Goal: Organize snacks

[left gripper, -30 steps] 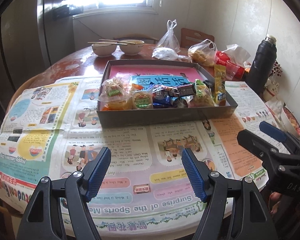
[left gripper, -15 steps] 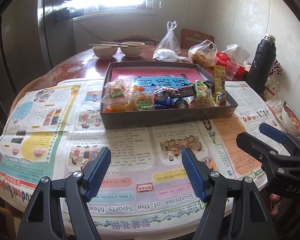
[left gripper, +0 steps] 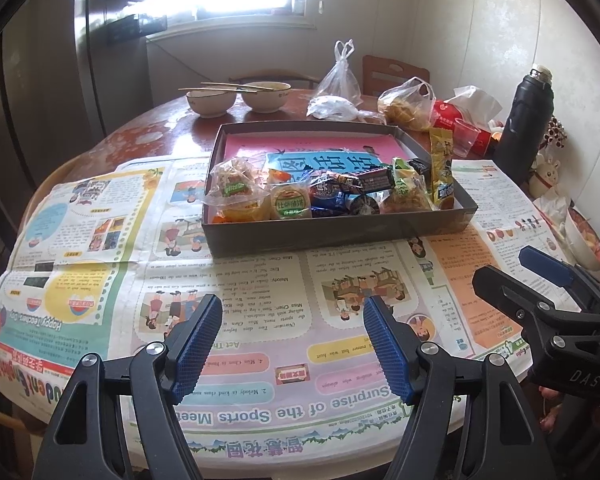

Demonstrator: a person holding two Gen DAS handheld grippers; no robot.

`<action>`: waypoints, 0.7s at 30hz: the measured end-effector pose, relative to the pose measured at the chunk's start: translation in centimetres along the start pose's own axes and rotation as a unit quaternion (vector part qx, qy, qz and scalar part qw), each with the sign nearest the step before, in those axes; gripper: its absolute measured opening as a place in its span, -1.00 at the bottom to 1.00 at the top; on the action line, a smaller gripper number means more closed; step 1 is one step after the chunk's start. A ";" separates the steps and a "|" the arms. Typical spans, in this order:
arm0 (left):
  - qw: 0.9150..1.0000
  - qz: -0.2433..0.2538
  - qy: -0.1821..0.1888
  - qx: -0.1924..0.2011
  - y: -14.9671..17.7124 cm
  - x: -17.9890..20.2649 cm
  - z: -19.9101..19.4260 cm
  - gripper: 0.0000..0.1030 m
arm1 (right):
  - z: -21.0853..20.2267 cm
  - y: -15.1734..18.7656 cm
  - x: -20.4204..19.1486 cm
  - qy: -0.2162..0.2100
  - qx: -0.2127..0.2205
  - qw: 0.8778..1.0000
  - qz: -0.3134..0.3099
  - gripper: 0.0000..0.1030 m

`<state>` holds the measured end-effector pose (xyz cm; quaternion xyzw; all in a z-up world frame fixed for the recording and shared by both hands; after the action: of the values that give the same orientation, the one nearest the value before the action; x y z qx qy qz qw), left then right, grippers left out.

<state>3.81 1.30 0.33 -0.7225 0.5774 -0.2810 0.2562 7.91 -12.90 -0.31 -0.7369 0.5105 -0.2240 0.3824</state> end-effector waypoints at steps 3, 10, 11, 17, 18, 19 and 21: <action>1.000 0.002 0.000 -0.001 0.1 0.0 0.0 0.45 | 0.0 0.0 0.1 0.001 0.001 1.000 0.002 0.87; 1.000 0.002 -0.003 -0.001 0.0 0.0 0.0 0.45 | 0.0 0.0 0.2 0.002 -0.001 1.000 0.004 0.87; 1.000 0.002 -0.003 -0.001 0.0 0.0 0.0 0.45 | 0.0 0.0 0.2 0.002 -0.001 1.000 0.004 0.87; 1.000 0.002 -0.004 0.000 0.1 -0.1 0.0 0.45 | 0.1 0.0 0.3 0.001 -0.001 1.000 0.006 0.87; 1.000 0.002 -0.004 0.001 0.1 -0.1 0.0 0.45 | 0.1 0.0 0.3 0.001 -0.001 1.000 0.006 0.87; 1.000 0.001 -0.005 0.000 0.0 -0.1 0.0 0.45 | 0.1 0.0 0.3 0.002 -0.001 1.000 0.006 0.87; 1.000 0.001 -0.005 0.000 0.1 -0.1 0.0 0.45 | 0.2 0.1 0.4 0.002 -0.002 1.000 0.007 0.87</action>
<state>3.76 1.40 0.27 -0.7235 0.5768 -0.2767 0.2594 8.14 -13.17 -0.53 -0.7338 0.5168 -0.2212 0.3815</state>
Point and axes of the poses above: each gripper's, at about its wrist camera, not at the fingertips, and z roughly the way its jaws point, x to its right, y to its underside, the point moved 1 cm from there along z, roughly the way its jaws point, and after that the axes turned 5 degrees about -z, right-handed, at the moved point
